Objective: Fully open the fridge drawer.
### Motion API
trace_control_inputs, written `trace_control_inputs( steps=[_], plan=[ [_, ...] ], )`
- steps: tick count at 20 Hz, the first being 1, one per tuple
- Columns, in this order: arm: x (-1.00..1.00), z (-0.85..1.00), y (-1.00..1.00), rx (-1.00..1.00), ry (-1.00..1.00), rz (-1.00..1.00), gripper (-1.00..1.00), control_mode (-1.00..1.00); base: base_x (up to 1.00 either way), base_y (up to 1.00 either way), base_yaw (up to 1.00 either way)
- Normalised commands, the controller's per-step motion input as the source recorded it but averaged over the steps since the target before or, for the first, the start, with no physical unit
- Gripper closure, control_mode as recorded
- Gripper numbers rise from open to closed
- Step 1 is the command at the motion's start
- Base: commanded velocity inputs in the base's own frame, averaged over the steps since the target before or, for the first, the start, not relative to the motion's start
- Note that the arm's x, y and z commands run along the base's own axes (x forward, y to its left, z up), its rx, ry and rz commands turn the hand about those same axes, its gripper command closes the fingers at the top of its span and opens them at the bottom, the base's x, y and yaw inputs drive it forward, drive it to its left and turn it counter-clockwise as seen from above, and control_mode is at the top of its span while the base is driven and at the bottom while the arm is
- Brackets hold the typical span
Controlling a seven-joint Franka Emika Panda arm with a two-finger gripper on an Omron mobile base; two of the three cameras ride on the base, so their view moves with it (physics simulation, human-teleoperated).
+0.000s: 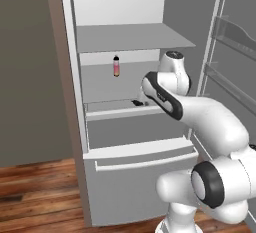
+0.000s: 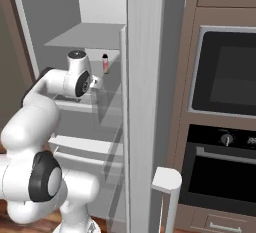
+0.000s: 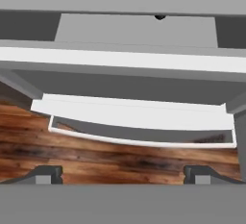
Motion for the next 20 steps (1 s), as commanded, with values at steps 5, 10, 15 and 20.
trace_control_inputs(
  steps=[5,10,15,20],
  plan=[
    [0.38,-0.34,0.0,0.0,0.0,0.0,-1.0,-1.0,0.0,0.0,0.0],
    [0.45,-0.25,0.06,0.0,0.0,-0.01,-1.0,-1.0,0.0,0.0,0.0],
    [0.41,-0.18,0.04,0.0,0.0,-0.01,-1.0,-1.0,0.0,0.0,0.0],
    [0.33,-0.23,0.0,0.0,0.0,0.0,-1.0,-1.0,0.0,0.0,0.0]
  ],
)
